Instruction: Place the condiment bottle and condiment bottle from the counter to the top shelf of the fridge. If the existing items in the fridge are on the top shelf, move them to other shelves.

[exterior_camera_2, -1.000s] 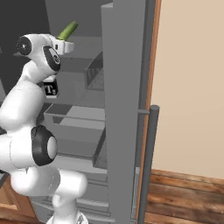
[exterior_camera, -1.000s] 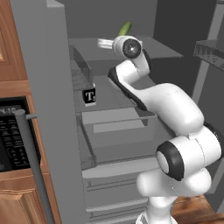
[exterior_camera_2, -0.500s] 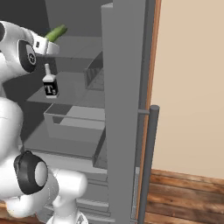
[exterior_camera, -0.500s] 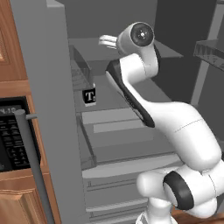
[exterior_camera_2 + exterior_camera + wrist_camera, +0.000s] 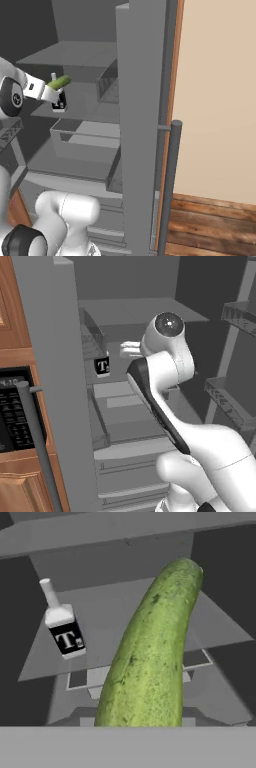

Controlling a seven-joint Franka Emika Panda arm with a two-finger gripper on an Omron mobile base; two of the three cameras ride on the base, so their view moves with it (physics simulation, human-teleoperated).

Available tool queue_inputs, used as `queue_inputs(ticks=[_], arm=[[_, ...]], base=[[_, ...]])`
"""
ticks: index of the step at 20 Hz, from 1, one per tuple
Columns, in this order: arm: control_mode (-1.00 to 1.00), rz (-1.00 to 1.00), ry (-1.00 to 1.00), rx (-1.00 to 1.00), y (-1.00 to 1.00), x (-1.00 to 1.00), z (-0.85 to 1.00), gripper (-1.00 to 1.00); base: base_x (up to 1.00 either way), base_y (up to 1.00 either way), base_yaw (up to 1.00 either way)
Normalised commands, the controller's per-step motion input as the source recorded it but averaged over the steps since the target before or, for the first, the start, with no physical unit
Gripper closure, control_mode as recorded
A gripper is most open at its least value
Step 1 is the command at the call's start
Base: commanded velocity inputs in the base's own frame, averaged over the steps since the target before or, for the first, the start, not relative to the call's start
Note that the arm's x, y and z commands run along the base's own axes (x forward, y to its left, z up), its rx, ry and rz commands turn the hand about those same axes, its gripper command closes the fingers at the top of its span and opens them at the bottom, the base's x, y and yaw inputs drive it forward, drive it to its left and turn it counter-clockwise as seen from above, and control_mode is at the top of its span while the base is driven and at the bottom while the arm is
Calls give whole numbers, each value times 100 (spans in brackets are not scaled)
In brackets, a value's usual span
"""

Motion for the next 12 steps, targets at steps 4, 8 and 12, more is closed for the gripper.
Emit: queue_inputs(ticks=[4, 8, 12], arm=[[-100, 0, 9, 0, -9, 39, -78, 100], [-100, 0, -1, -1, -5, 88, -48, 100], [-100, 0, -3, -1, 0, 87, -38, 100]], base=[[0, 0, 0], [0, 0, 0], [0, 0, 0]])
